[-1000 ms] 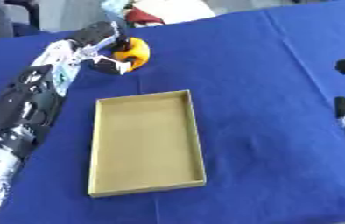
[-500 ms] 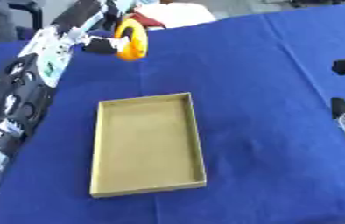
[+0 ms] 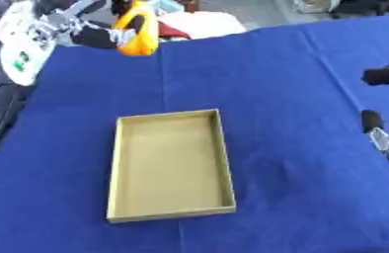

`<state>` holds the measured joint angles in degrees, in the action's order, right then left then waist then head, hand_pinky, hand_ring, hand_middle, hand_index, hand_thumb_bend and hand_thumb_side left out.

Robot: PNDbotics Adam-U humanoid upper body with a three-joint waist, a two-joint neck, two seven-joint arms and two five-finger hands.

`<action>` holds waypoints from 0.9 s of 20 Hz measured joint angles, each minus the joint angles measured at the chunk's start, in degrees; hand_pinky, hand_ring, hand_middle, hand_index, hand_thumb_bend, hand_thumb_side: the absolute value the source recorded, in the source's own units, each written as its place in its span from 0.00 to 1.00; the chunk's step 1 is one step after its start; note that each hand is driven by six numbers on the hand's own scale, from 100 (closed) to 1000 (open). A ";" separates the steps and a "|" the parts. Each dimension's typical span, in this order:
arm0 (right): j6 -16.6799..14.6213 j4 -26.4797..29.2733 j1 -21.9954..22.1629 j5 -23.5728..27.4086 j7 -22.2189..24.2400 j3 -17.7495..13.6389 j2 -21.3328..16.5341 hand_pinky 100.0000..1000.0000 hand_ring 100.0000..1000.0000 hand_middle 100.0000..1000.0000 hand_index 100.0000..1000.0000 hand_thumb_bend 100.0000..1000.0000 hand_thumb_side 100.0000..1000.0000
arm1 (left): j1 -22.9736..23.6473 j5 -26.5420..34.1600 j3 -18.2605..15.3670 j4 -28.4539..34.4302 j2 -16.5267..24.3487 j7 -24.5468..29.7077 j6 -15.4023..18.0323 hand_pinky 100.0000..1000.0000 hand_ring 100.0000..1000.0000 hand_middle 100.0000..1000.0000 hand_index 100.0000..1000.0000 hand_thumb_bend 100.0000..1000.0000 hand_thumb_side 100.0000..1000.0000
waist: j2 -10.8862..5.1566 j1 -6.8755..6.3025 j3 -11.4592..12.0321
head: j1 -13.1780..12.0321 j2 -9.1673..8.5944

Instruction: Pick up objects on the table and place them in the box.

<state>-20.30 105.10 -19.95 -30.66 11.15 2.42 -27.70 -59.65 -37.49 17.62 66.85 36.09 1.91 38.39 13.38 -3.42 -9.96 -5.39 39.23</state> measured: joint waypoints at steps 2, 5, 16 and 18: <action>0.00 -0.06 0.30 0.00 0.00 0.00 -0.15 0.75 0.73 0.71 0.86 0.00 0.36 | 0.85 1.26 2.05 3.27 1.26 0.76 1.70 0.40 0.31 0.17 0.34 0.00 0.07 | -0.11 0.00 0.53 | 0.28 0.07; -0.03 -0.16 0.32 0.00 0.03 0.03 -0.33 0.75 0.73 0.71 0.86 0.00 0.35 | 2.33 2.45 4.88 7.92 2.50 2.29 3.45 0.41 0.31 0.18 0.35 0.00 0.08 | -0.36 0.04 1.19 | 0.59 0.11; -0.71 -0.17 0.30 0.58 1.36 1.21 -0.34 0.75 0.71 0.69 0.85 0.00 0.36 | 6.71 2.67 12.29 17.71 2.72 12.71 1.72 0.46 0.38 0.26 0.42 0.00 0.13 | -0.47 0.57 1.45 | 1.08 0.51; -0.92 -0.17 0.29 0.91 1.97 1.67 -0.33 0.74 0.71 0.68 0.85 0.00 0.37 | 7.24 2.54 12.80 17.55 2.59 14.92 2.18 0.47 0.39 0.28 0.43 0.00 0.14 | -0.48 0.74 1.33 | 1.08 0.51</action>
<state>-21.22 104.92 -19.67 -29.74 13.12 4.09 -28.03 -52.40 -34.95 30.42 84.39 38.69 16.83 40.57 12.89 -2.69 -8.63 -4.32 39.74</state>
